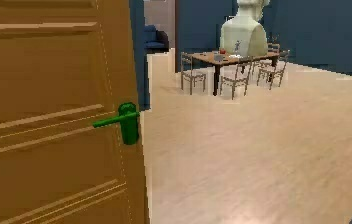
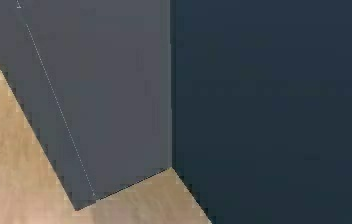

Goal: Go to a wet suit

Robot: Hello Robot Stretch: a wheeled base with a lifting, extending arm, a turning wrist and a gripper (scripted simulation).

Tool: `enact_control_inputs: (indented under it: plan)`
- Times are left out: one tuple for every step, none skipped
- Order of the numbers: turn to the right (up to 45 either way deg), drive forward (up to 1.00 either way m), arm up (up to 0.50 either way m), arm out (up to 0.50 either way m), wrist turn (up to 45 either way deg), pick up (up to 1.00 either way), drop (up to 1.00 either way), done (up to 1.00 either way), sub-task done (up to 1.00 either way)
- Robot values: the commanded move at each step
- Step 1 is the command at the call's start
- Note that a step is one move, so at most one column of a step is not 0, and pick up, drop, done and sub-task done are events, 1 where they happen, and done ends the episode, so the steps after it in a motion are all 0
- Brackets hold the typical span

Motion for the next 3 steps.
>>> enact_control_inputs:
  plan:
    - [24.0,0.00,0.00,0.00,0.0,0.00,0.00,0.00,0.00]
    - [0.0,0.50,0.00,0.00,0.0,0.00,0.00,0.00,0.00]
    - [-21.0,0.00,0.00,0.00,0.0,0.00,0.00,0.00,0.00]
